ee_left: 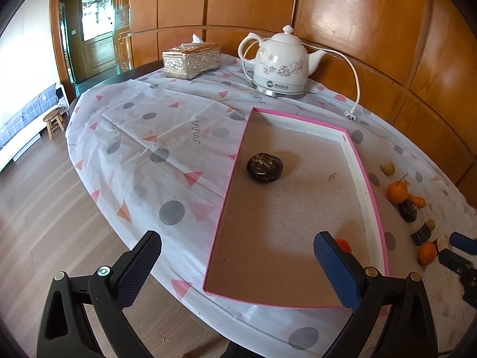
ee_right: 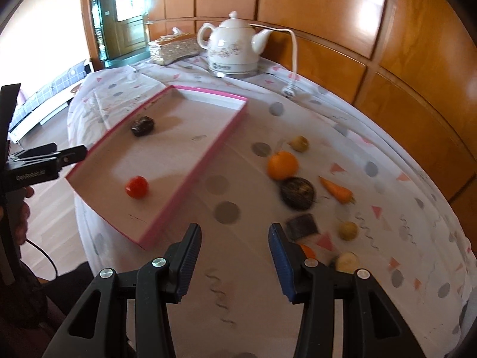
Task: Organize fruits
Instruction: 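Move the left gripper back toward the small yellow round fruit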
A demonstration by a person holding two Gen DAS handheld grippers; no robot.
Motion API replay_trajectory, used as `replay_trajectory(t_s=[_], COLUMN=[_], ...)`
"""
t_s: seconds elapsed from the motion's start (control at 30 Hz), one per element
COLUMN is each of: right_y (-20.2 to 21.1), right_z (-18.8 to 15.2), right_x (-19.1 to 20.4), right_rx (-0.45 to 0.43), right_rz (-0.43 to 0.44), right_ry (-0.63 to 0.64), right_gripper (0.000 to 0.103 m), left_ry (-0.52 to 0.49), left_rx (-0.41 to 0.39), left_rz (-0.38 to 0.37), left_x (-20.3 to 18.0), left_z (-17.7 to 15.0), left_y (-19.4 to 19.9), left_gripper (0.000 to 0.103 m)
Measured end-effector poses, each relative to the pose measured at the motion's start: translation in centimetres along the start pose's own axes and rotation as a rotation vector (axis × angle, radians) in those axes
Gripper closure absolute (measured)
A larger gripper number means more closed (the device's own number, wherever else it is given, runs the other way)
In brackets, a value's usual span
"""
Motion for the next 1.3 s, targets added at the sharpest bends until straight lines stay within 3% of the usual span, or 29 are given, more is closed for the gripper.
replay_trajectory(t_s=[0.6,0.83,1.1,1.3], right_y=[3.8,5.1,5.5,4.7], right_z=[-3.7,-6.1,-8.2,-8.9], right_x=[-9.0,-14.4,-18.5,-19.5], right_rx=[0.017,0.025,0.014,0.068], right_rz=[-0.15,-0.235,-0.256,-0.279], right_ry=[-0.113,-0.229,-0.367,-0.407], right_gripper=[0.055,0.055,0.055,0.055], left_ry=[-0.079,-0.123,-0.193,-0.25], left_rx=[0.001,0.008,0.015,-0.001], left_rz=[-0.029,-0.047,-0.095,-0.141], left_x=[-2.3,-3.8,-6.3,-9.3], left_z=[-0.1,0.4,1.8,4.4], left_y=[0.5,0.2,0.0,-0.3], left_gripper=[0.0,0.001,0.007,0.017])
Point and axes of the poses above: each gripper's, at about its wrist camera, not at the fingertips, and y roughly against the way its jaws point, x to its left, z to its top, the point moved 1 cm from there along -y, roughly the way its jaws point, and after that the axes turned 11 degrees about z, right-handed, at the moved point
